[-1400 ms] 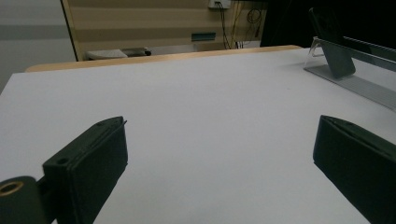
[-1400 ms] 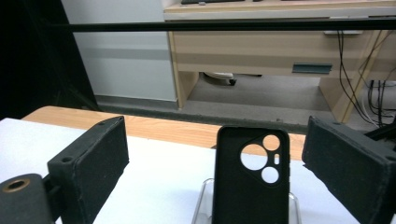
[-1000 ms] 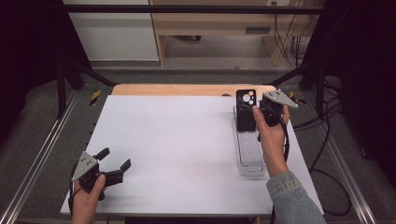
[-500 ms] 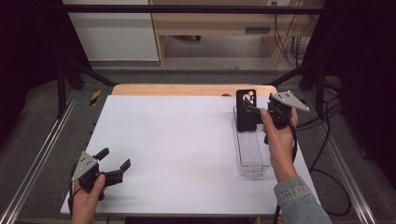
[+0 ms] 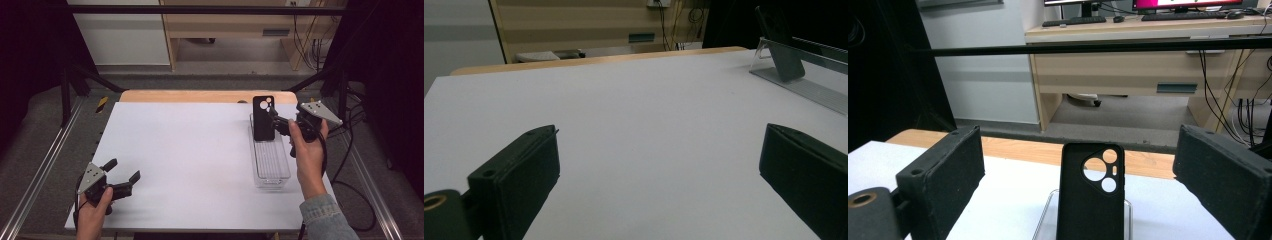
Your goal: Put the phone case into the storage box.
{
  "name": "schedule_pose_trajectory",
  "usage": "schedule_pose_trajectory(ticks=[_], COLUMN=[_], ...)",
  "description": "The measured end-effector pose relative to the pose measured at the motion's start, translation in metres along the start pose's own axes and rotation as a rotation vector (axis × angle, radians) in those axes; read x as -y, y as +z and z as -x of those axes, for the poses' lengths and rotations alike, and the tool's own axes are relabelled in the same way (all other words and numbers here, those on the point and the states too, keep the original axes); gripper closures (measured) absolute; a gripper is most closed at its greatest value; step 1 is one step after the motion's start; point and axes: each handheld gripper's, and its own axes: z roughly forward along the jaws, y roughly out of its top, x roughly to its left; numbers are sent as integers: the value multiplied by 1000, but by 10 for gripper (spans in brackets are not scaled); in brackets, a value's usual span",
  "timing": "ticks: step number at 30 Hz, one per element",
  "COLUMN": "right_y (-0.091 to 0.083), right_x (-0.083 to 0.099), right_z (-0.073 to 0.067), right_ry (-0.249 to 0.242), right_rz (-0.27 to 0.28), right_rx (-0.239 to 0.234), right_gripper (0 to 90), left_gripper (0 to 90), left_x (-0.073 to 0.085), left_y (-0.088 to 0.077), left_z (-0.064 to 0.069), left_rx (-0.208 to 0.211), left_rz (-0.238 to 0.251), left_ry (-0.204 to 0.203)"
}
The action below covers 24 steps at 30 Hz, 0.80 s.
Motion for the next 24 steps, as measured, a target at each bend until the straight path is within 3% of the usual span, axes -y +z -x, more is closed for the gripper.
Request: schedule_pose_trajectory(ticks=[24], right_y=[-22], right_x=[-7], right_z=[6], right_ry=[-18], right_rz=[25], right_rx=[-30], right_gripper=[46], left_gripper=[31], left_x=[1], left_y=[1], left_z=[0], left_rx=[0], left_rz=[-4], left_ry=[3])
